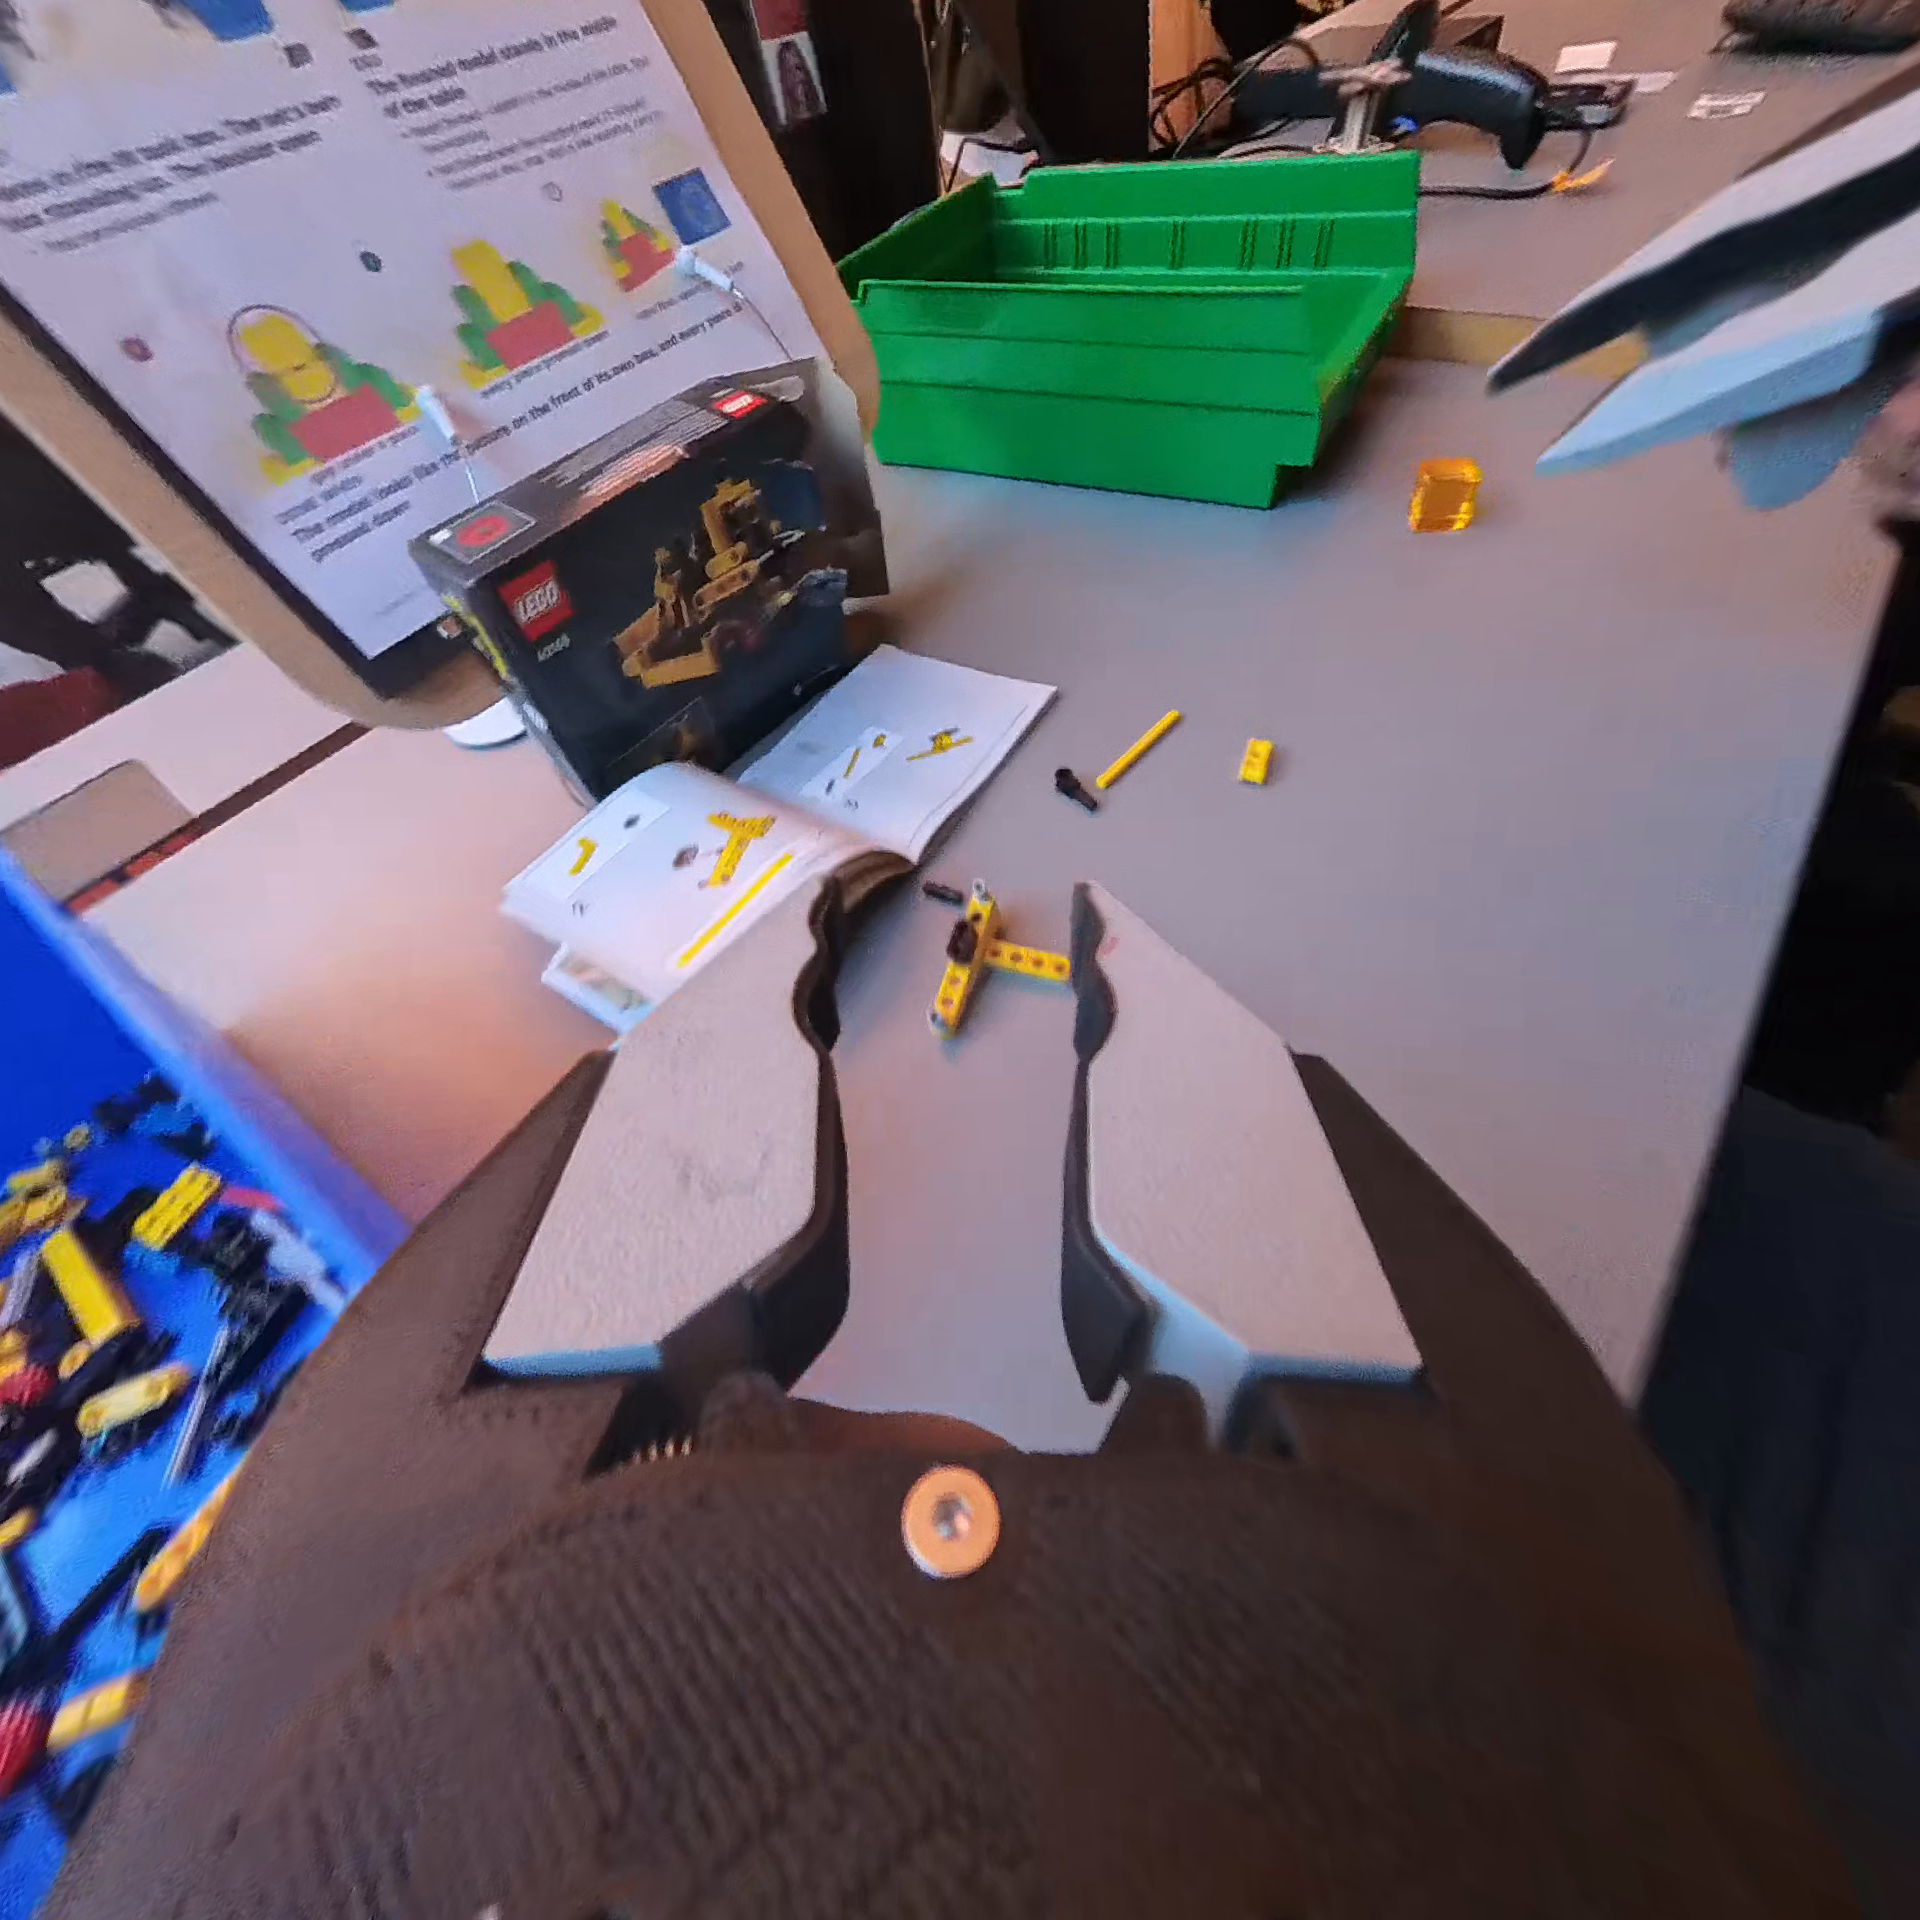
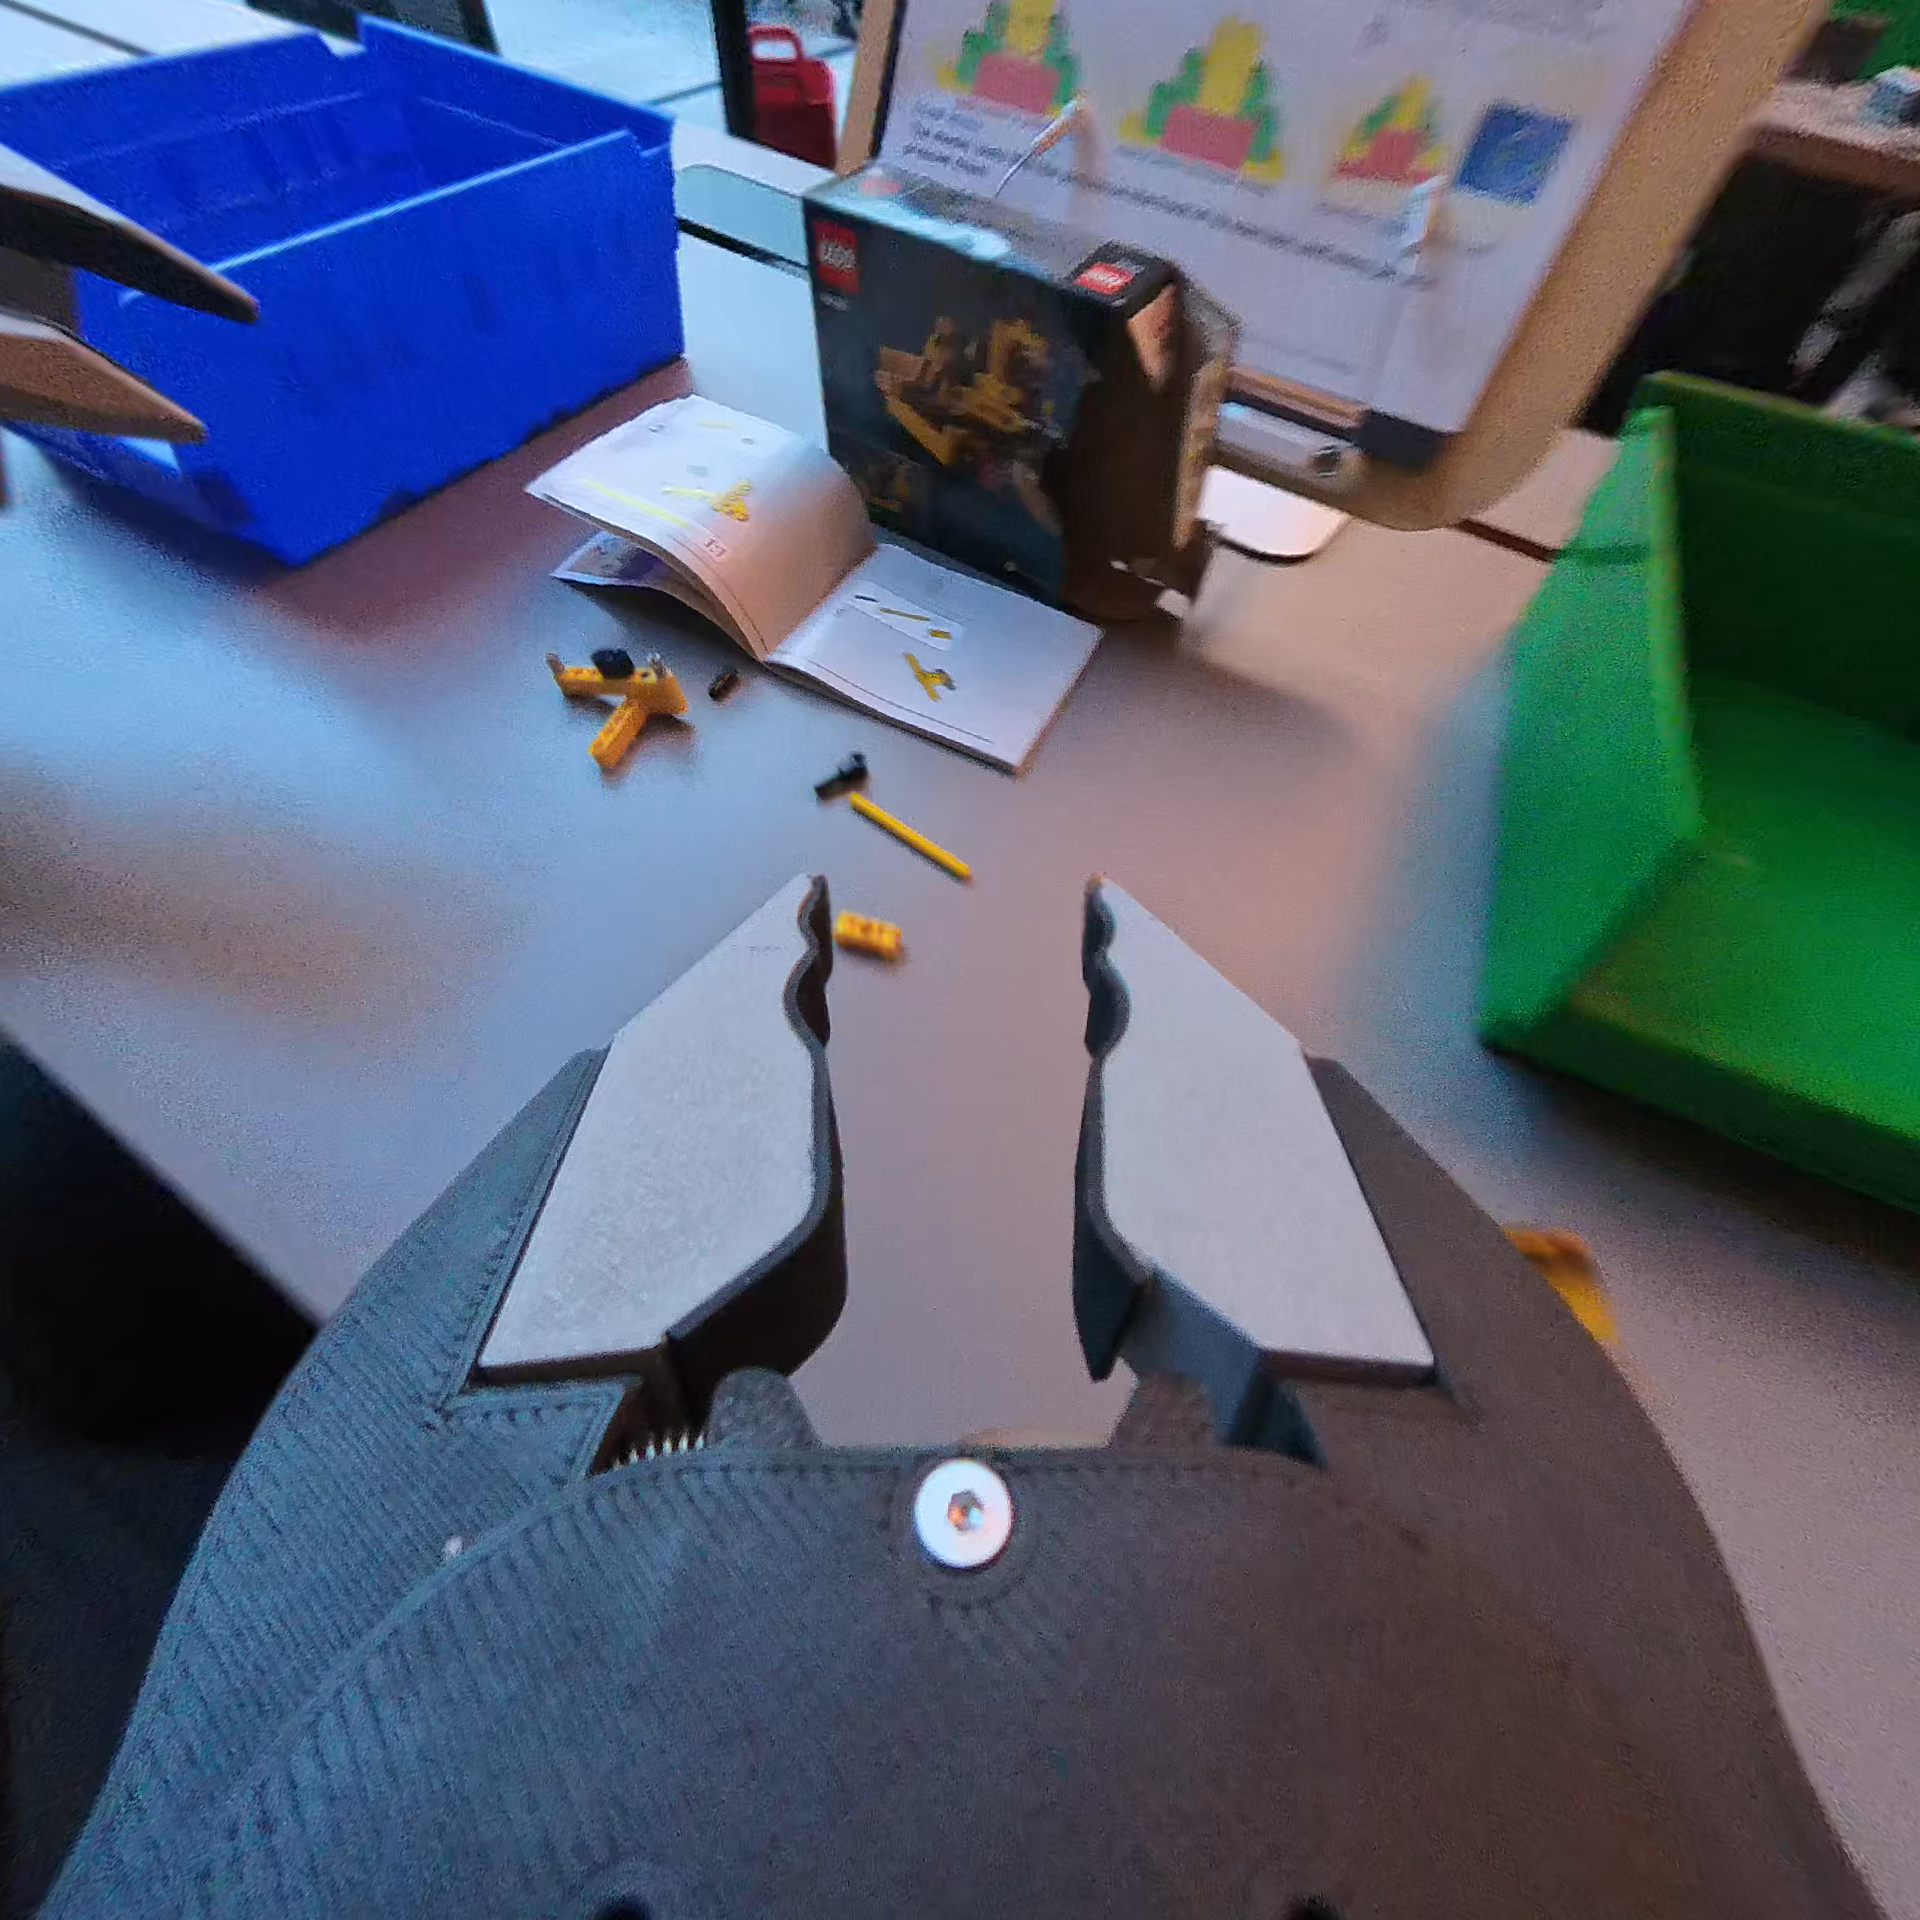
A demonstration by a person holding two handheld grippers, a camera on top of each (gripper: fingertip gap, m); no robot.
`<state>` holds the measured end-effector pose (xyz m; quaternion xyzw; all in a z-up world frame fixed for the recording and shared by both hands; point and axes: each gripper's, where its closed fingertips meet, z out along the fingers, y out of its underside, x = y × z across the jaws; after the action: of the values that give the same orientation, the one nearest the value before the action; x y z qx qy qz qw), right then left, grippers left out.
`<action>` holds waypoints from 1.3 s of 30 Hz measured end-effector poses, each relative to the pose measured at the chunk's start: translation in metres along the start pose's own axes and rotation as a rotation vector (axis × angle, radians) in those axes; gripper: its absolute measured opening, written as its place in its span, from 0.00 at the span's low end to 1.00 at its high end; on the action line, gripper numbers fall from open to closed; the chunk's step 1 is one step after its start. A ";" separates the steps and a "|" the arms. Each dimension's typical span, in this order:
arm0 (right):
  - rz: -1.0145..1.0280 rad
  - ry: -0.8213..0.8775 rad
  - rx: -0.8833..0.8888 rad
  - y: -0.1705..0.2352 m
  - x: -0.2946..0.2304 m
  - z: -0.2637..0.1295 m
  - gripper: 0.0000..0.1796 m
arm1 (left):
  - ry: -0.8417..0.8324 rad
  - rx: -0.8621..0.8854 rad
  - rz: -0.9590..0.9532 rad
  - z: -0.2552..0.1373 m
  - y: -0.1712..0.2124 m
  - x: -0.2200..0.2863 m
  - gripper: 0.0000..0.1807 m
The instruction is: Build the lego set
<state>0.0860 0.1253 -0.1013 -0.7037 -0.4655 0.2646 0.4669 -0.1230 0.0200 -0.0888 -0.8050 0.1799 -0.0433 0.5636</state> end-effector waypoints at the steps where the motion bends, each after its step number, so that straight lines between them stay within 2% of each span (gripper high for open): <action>1: 0.015 -0.012 -0.002 0.001 -0.003 0.023 0.26 | -0.015 0.004 0.009 0.014 -0.001 -0.005 0.23; 5: 0.011 0.002 0.008 0.008 -0.003 0.086 0.28 | -0.039 0.010 0.002 0.051 0.003 -0.022 0.22; 9: -0.051 0.023 0.050 0.008 0.003 0.105 0.28 | -0.007 0.023 -0.015 0.063 0.019 -0.025 0.22; 11: -0.080 0.030 0.083 0.007 0.004 0.103 0.28 | -0.024 -0.059 0.010 0.063 0.031 -0.026 0.24; 14: -0.149 0.031 0.125 -0.001 -0.011 0.095 0.28 | -0.035 -0.013 0.012 0.059 0.023 -0.024 0.21; 17: -0.197 0.032 0.134 -0.006 -0.037 0.089 0.27 | -0.041 -0.031 0.014 0.059 0.025 -0.025 0.23; 22: -0.192 -0.071 0.122 -0.001 -0.095 0.079 0.27 | -0.034 -0.021 0.004 0.057 0.023 -0.024 0.22; 26: -0.191 -0.057 0.092 0.012 -0.108 0.071 0.28 | -0.041 0.016 0.029 0.054 0.019 -0.024 0.22; 29: -0.192 -0.024 0.079 0.016 -0.107 0.059 0.28 | -0.019 0.016 -0.022 0.049 0.025 -0.019 0.22; 31: -0.196 -0.018 0.056 0.023 -0.105 0.050 0.28 | 0.002 0.004 -0.058 0.037 0.030 -0.008 0.23; 39: -0.113 -0.013 0.052 0.036 -0.081 0.027 0.30 | -0.098 -0.055 -0.044 -0.035 0.054 0.013 0.23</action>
<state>0.0441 0.0588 -0.1499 -0.6623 -0.5005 0.2545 0.4961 -0.1333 -0.0317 -0.1276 -0.8251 0.1352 -0.0112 0.5484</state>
